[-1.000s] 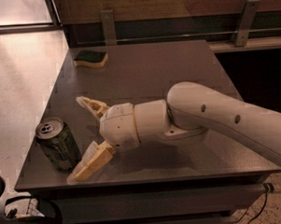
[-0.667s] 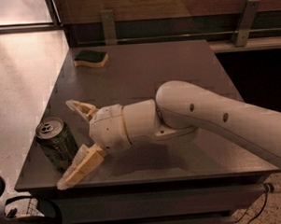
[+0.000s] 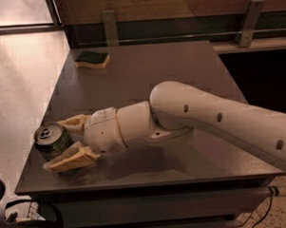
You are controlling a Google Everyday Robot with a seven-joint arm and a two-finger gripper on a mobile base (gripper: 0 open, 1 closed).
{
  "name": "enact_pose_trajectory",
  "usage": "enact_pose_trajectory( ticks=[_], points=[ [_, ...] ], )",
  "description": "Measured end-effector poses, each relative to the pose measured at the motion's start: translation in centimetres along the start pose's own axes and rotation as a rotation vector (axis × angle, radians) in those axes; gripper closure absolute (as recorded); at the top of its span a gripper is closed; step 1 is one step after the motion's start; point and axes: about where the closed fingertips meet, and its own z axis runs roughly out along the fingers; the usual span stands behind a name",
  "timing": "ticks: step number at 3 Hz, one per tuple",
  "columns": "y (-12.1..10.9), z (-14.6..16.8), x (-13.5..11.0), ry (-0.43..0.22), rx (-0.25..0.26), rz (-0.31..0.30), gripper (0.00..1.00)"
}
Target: Move green can near sponge
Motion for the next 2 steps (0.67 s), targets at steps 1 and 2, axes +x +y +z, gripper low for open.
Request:
enact_pose_trajectory(
  ticks=[1, 2],
  points=[
    [0.12, 0.16, -0.14, 0.001, -0.003, -0.003, 0.68],
    [0.23, 0.3, -0.28, 0.001, -0.007, -0.006, 0.9]
  ],
)
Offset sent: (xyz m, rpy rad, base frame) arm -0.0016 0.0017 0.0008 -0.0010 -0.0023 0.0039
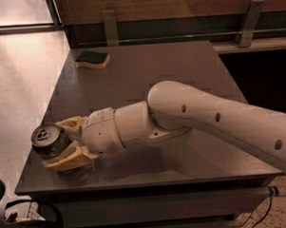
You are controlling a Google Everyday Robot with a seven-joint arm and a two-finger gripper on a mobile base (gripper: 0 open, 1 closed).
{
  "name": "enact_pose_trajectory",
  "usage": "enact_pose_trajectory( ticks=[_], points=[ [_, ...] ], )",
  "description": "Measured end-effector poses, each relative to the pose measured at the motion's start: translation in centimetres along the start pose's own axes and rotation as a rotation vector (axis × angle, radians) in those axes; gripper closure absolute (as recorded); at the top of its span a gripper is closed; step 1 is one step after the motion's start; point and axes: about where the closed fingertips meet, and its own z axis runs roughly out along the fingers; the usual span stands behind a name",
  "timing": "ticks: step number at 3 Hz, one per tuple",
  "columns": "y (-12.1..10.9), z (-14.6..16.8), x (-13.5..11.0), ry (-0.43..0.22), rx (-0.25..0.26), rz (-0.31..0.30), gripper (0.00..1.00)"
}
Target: Move green can near sponge
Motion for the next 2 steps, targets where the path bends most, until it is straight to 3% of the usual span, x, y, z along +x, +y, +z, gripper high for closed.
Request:
enact_pose_trajectory(
  ticks=[1, 2],
  points=[
    [0.1, 0.1, -0.1, 0.0, -0.003, -0.002, 1.0],
    [-1.7, -1.7, 0.1, -0.024, 0.023, 0.012, 1.0]
  ],
)
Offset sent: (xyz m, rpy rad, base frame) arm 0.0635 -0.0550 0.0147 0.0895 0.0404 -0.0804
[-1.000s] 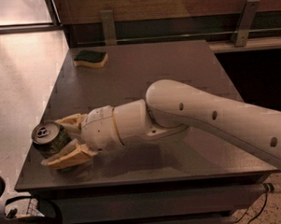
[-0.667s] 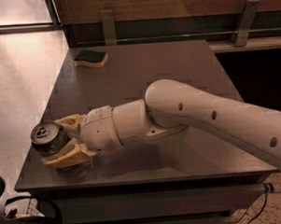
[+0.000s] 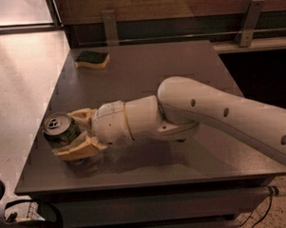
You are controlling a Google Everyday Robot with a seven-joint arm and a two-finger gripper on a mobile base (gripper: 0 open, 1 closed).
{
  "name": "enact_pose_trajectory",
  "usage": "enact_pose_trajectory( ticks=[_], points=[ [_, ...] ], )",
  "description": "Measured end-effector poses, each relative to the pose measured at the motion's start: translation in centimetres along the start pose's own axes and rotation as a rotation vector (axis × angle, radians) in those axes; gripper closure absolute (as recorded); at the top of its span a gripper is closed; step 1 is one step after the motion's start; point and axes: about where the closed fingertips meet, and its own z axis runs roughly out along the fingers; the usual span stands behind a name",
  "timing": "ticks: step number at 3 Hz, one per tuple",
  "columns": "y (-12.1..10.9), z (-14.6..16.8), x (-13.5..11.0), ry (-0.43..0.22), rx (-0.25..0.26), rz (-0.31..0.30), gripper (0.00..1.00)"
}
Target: Move green can near sponge
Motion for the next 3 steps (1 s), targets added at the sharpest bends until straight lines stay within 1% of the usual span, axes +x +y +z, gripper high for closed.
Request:
enact_pose_trajectory(
  ticks=[1, 2, 3],
  points=[
    [-3.6, -3.7, -0.5, -0.02, 0.056, 0.039, 1.0],
    [-9.4, -8.4, -1.3, -0.008, 0.137, 0.105, 1.0],
    [-13.9, -11.6, -1.3, 0.022, 0.201, 0.154, 1.0]
  ],
)
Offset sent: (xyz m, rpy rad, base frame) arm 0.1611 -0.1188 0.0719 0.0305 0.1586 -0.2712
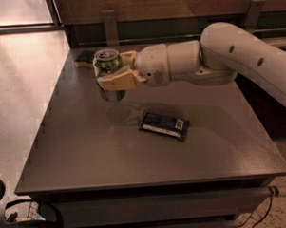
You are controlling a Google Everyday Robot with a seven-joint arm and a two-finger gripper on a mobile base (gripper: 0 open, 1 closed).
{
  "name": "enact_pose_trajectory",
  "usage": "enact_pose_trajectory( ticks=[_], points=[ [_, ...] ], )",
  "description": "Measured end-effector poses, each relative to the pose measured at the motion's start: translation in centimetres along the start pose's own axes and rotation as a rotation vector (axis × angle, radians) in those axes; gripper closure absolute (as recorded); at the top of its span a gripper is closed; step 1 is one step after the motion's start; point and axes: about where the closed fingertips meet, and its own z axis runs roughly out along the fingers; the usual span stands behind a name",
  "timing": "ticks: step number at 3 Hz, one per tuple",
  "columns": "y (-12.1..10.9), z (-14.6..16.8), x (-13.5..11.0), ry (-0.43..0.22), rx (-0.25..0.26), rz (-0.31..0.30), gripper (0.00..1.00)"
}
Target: Move green can near sponge
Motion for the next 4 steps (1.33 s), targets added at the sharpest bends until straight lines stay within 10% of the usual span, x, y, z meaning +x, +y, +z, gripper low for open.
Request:
enact_pose_trajectory(
  ticks=[4],
  points=[
    [-16.4, -4.9, 2.2, 0.082, 0.173, -0.05, 1.0]
  ],
)
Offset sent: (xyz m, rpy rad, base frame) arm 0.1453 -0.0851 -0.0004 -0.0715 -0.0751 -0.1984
